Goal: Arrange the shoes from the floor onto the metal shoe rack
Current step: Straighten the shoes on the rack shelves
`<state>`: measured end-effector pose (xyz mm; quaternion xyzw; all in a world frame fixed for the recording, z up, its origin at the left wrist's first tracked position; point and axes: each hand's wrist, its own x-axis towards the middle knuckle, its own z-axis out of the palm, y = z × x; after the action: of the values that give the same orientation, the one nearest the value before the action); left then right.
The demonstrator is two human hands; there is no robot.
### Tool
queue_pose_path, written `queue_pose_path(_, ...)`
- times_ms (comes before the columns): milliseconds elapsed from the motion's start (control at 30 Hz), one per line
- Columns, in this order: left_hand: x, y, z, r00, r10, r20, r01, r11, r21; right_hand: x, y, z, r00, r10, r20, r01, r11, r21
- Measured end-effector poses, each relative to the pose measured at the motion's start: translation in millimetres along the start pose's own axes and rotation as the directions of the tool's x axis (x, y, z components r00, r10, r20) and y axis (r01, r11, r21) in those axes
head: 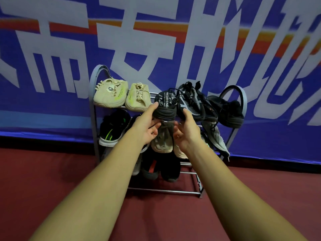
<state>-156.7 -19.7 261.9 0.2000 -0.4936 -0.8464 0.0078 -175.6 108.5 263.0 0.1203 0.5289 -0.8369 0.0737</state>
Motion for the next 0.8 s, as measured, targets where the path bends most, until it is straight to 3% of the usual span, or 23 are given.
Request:
queue_pose_path(133, 2.9, -4.4, 22.7, 1.0, -0.007, -0.022, 0.006, 1.0, -0.027, 6.4, -13.1, -12.2, 0.991, -0.052, -0.122, 0.057, 0.998, 0.039)
queue_pose_path(267, 6.0, -8.4, 32.9, 0.997, 0.008, -0.074, -0.015, 0.996, -0.093, 14.3, -15.1, -19.9, 0.988, -0.095, -0.124, 0.089, 0.995, -0.05)
queue_pose_path(533, -0.4, -7.9, 26.3, 0.997, 0.036, -0.072, -0.044, 0.992, -0.116, 12.6, -11.5, -8.7, 0.998, -0.063, -0.015, 0.064, 0.996, 0.064)
queue_pose_path(800, -20.4, -7.4, 23.6, 0.994, 0.077, -0.073, -0.088, 0.984, -0.156, -0.1, -6.4, -6.3, 0.971, 0.107, 0.214, -0.092, 0.992, -0.083)
